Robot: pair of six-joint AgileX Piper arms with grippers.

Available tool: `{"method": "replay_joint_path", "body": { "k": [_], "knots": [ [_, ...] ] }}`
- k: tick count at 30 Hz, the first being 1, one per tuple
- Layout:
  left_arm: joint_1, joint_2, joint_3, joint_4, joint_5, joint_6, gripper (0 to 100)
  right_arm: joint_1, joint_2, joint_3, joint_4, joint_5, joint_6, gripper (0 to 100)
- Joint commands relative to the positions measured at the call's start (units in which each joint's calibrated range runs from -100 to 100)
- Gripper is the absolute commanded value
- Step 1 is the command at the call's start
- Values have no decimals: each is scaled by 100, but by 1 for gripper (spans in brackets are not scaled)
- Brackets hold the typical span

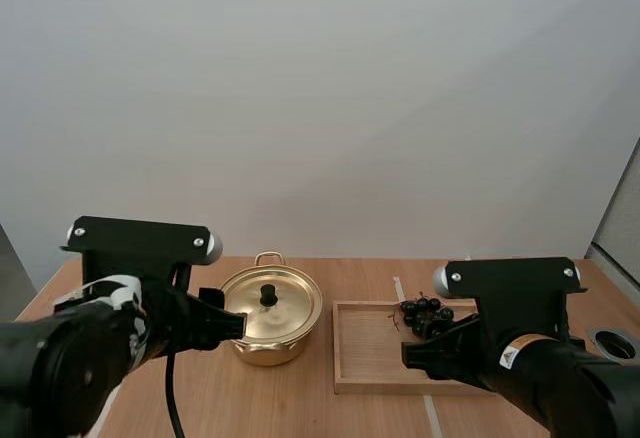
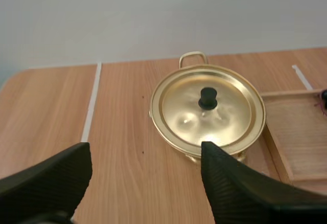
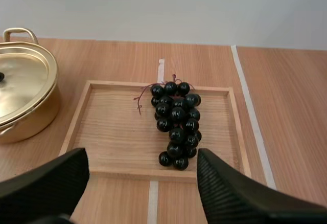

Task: Open the lid, put the grape in the pot, and close it

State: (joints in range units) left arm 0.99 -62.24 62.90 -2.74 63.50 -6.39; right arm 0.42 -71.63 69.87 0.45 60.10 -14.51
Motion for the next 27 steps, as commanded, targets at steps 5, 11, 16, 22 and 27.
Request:
{"method": "replay_joint_path", "body": {
  "k": [5,11,16,22,27],
  "knots": [
    [3,1726,-769,-38,-64,398,100,-19,448,-307,6,0,-13,100],
    [3,2392,-1153,-1298,-314,2515,100,-19,448,-307,6,-61,-13,100],
    [-27,3069,-1594,-2597,240,3855,100,-19,448,-307,-45,91,-13,100],
    [-373,4123,-2192,-2304,337,3979,100,-19,448,-307,-45,134,-13,100],
    [-538,5022,-2717,-1989,211,3846,100,-19,448,-307,-45,134,-13,100]
  ]
}}
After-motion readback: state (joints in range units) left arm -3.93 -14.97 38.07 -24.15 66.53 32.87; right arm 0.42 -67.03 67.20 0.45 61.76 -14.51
